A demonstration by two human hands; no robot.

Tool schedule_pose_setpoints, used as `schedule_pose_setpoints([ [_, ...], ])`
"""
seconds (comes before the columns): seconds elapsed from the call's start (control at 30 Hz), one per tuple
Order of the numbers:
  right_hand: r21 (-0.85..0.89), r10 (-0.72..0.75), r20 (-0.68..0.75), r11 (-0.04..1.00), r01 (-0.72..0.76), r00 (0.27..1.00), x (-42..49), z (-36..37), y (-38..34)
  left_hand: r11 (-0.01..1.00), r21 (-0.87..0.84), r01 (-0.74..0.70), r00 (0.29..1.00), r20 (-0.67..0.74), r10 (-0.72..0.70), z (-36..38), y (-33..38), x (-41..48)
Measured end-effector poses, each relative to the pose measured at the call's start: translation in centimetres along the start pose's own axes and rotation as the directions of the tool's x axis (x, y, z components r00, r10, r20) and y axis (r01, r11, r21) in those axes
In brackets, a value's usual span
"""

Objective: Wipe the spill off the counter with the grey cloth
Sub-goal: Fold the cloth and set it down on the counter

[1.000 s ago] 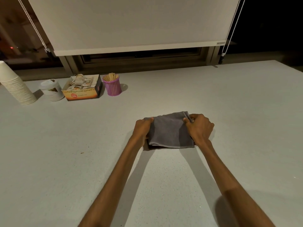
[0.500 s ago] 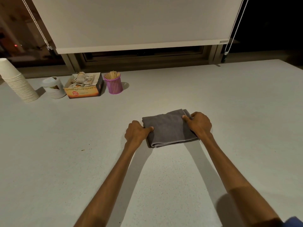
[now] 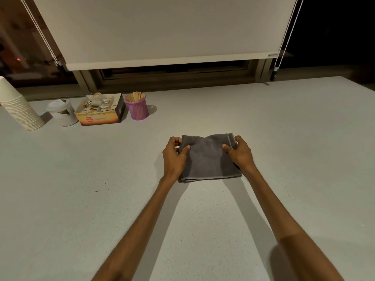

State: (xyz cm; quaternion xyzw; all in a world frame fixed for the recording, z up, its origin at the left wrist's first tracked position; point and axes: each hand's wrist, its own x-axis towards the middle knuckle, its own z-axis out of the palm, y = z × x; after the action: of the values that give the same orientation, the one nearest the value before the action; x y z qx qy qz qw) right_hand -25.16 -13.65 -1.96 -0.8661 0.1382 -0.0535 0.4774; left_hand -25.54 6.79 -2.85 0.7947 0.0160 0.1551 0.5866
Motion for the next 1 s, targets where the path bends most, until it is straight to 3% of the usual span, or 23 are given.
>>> schedule_pose_setpoints([
  [0.13, 0.089, -0.026, -0.086, 0.995, 0.034, 0.996, 0.6, -0.6, -0.3, 0.99, -0.122, -0.072, 0.997, 0.006, 0.073, -0.2, 1.2, 1.8],
  [0.3, 0.373, -0.047, -0.078, 0.925, 0.073, 0.996, 2.7, -2.0, -1.5, 0.962, -0.238, -0.134, 0.978, 0.126, 0.167, -0.6, 4.0, 4.9],
  [0.47, 0.466, -0.114, -0.074, 0.874, 0.135, 0.991, 6.1, -3.6, -2.8, 0.926, -0.31, -0.217, 0.95, 0.153, 0.273, -0.4, 6.8, 8.3],
  [0.6, 0.463, -0.152, -0.067, 0.871, 0.166, 0.986, 10.7, -4.4, -4.1, 0.926, -0.331, -0.181, 0.953, 0.174, 0.248, 0.8, 7.8, 12.4],
  [0.67, 0.449, -0.144, -0.113, 0.875, 0.18, 0.983, 19.9, -4.9, -5.0, 0.932, -0.325, -0.163, 0.956, 0.18, 0.23, 5.7, 8.2, 20.5],
  [0.77, 0.48, -0.163, -0.081, 0.858, 0.182, 0.983, 21.3, -4.6, -5.5, 0.939, -0.327, -0.104, 0.966, 0.19, 0.173, 5.5, 8.2, 21.7],
  [0.87, 0.601, -0.147, -0.026, 0.788, 0.133, 0.989, 26.0, -3.8, -5.0, 0.934, -0.348, -0.079, 0.95, 0.258, 0.177, 7.9, 8.3, 24.9],
  [1.0, 0.794, -0.211, 0.132, 0.608, 0.024, 0.969, 26.5, -4.2, -5.4, 0.918, -0.381, -0.108, 0.898, 0.359, 0.254, 9.0, 11.9, 24.6],
])
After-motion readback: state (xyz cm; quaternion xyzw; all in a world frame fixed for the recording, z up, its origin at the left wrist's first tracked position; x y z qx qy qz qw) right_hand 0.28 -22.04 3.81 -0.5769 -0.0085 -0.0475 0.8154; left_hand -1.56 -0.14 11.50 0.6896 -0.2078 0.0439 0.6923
